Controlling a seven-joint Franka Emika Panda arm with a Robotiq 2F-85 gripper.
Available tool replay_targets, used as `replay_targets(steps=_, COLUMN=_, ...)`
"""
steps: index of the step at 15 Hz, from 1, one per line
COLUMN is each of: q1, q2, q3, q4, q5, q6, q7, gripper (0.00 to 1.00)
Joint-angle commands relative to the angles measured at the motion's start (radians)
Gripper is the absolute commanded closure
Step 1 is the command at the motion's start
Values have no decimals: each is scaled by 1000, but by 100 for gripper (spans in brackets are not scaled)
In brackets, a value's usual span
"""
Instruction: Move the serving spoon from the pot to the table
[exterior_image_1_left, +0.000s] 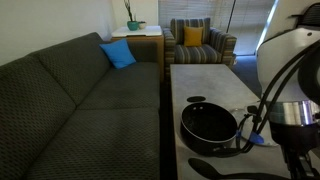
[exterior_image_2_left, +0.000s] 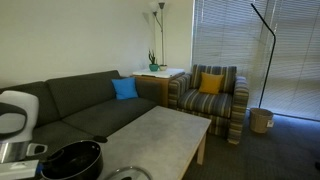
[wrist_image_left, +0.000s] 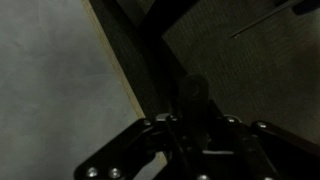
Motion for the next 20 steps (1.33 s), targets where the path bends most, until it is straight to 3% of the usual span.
replay_targets(steps=1, q1=32, q2=50, q3=-60, q4=68, q5=-31, q6=-5, q7=73, gripper=93)
replay_targets(steps=4, q1=52, q2=96, q3=-90, q4=130, q5=-61, q6=-10, q7=106, gripper=93)
replay_targets(steps=11, q1=45, q2=272, q3=-84, q4=337, q5=-52, q6=-23, q7=97, gripper=93)
replay_targets(steps=20, q1=58, q2=351, q3=-98, q4=457, q5=-43, q6=-86, q7=121, gripper=93)
